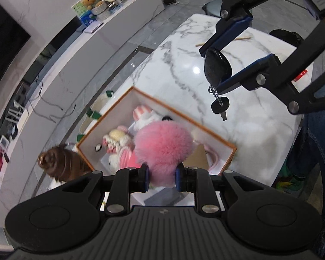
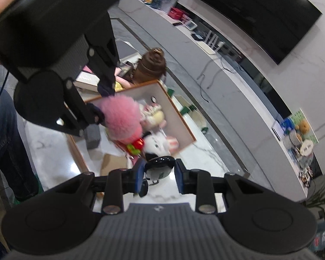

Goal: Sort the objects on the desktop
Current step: 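Carry pink pompom with left tool while right tool carries car key to box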

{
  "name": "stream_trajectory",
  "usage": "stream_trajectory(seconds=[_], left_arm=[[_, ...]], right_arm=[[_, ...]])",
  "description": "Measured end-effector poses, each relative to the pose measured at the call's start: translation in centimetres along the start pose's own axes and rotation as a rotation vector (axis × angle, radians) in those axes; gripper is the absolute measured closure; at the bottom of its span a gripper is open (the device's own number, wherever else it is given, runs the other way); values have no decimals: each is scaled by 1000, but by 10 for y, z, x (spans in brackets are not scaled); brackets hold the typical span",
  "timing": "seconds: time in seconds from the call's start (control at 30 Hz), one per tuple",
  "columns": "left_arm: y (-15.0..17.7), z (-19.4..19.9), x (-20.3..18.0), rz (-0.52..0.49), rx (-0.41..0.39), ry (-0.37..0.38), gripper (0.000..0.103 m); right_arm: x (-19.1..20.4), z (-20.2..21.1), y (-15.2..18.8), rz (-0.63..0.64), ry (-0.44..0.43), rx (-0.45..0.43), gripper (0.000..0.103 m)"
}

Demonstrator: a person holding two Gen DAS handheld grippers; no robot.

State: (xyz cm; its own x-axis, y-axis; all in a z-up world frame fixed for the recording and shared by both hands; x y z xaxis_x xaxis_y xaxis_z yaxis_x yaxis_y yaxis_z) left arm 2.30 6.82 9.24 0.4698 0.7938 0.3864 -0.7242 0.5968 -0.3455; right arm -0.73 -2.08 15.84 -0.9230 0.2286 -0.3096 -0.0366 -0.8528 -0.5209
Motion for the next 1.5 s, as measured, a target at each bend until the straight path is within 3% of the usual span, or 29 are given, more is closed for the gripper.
stream_trajectory(seconds=[0.37, 0.97, 1.5], left_arm=[[32, -35, 23, 70, 55, 42, 79], [44, -114, 31, 93, 152, 111, 79], [52, -167, 34, 92, 265, 121, 79]], right_arm=[[18, -50, -31, 18, -62, 17, 71], [6, -136, -26, -49, -146, 77, 71], [-2, -201, -11, -123, -226, 109, 72]])
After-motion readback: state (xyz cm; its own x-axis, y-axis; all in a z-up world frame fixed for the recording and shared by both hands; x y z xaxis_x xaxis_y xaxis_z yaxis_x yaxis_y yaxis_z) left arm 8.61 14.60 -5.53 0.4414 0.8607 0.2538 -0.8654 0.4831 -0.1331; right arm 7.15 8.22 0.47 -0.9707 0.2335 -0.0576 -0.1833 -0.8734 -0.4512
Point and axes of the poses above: each gripper's, at about its wrist camera, not at the fingertips, and z roughly against the way its jaws point, x to its left, y to its underside, the point moved 2 cm from there along -z, roughly the way its jaws point, and after that the axes turned 5 degrees about -y, right-handed, at the moved point
